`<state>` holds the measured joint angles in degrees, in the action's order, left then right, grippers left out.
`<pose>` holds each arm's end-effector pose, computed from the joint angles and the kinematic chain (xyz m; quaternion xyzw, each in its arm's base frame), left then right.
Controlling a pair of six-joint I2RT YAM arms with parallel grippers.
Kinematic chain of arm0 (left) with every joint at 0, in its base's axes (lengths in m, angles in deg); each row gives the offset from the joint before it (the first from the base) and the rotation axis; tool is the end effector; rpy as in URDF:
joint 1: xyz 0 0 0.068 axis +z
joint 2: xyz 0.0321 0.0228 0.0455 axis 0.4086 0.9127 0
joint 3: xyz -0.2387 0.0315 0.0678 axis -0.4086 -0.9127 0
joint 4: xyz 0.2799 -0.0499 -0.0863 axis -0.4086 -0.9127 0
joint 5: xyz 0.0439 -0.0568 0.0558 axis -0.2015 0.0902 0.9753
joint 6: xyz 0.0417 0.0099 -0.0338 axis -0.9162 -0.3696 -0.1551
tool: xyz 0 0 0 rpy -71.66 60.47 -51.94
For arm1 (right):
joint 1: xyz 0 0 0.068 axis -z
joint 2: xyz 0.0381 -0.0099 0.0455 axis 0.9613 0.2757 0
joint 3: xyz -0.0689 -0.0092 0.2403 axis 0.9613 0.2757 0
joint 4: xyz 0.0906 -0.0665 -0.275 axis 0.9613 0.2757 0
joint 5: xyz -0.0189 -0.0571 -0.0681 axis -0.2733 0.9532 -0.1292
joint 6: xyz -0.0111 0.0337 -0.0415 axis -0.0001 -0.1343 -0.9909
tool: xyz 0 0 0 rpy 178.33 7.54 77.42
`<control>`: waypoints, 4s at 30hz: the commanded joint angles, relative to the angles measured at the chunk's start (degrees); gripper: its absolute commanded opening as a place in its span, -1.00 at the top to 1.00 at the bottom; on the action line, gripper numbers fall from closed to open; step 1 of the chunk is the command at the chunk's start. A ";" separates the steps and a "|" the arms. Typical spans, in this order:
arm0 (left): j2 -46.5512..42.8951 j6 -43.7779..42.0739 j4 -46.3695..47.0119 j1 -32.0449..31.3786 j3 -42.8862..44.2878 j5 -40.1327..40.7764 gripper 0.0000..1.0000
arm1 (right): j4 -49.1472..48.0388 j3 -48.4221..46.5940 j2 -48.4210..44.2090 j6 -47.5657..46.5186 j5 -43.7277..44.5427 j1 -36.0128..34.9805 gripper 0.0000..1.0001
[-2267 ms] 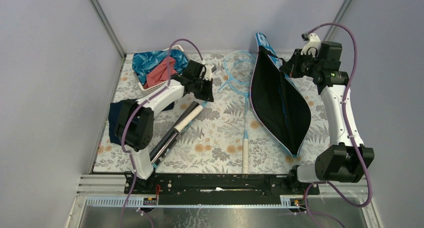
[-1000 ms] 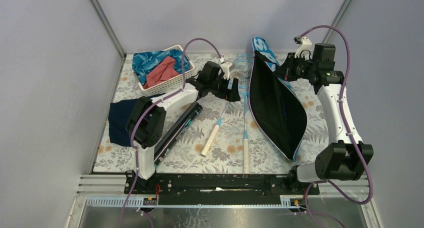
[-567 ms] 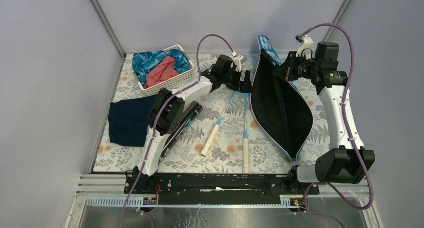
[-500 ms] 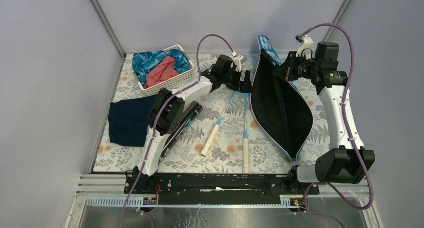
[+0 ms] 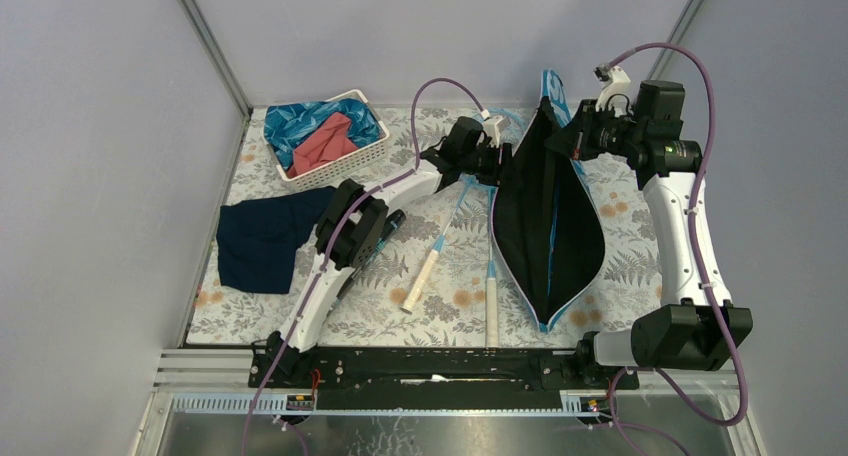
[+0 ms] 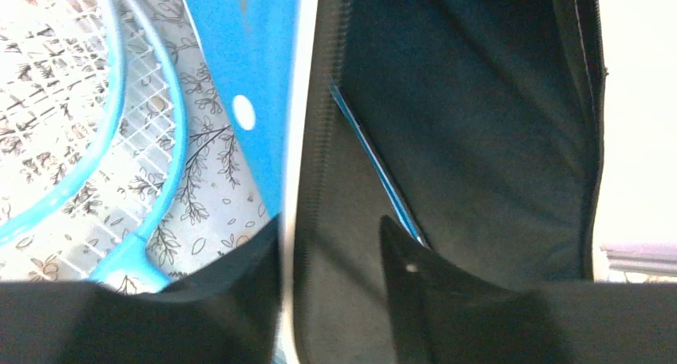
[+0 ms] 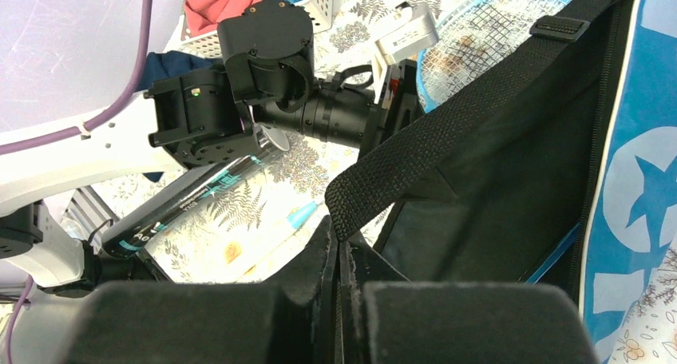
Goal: Pack up the badminton gear
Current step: Place the racket at the center of the board, then adjust the racket bag at the center of the board.
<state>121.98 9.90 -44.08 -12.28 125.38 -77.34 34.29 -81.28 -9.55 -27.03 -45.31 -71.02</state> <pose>0.4498 -0.3556 0.1543 0.1947 0.8129 -0.4663 0.2896 0.3351 0.0076 0.3974 -0.1653 0.7954 0.3049 0.4970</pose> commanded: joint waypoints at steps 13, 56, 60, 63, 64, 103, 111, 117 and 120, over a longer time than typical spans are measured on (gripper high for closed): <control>0.79 9.92 8.03 -0.17 5.20 -8.78 1.00 | 4.74 0.13 2.55 -8.17 4.00 -12.61 0.00; -5.37 12.73 14.46 3.10 -3.29 -14.09 1.00 | -4.53 17.98 3.41 -18.78 48.91 -13.11 0.37; -6.08 9.56 10.77 3.68 -2.86 -13.12 0.85 | -4.82 17.87 1.55 -17.30 50.53 -13.13 1.00; -6.68 7.00 7.07 3.72 -2.24 -12.42 0.56 | -5.31 18.40 0.08 -15.94 51.30 -13.11 1.00; -7.03 6.26 5.90 3.73 -2.17 -12.17 0.45 | -5.43 18.50 -0.31 -15.63 51.58 -13.14 1.00; -3.63 17.18 7.10 -1.38 -7.36 2.11 -0.21 | -11.82 21.89 0.47 -6.90 43.27 -13.10 1.00; -0.38 19.74 11.38 -2.63 -7.35 5.21 -0.22 | -12.32 22.41 -0.84 -6.26 41.69 -13.05 1.00; 1.60 20.64 15.01 -3.98 -7.07 7.51 -0.24 | -12.40 22.19 -1.50 -5.72 40.75 -13.13 1.00; 3.19 21.23 14.41 -4.42 -5.46 8.67 -0.24 | -12.50 22.22 -1.94 -5.52 40.10 -13.09 1.00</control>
<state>122.61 29.95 -33.72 -15.50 116.81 -71.87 25.16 -58.51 -8.37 -33.72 -3.10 -84.11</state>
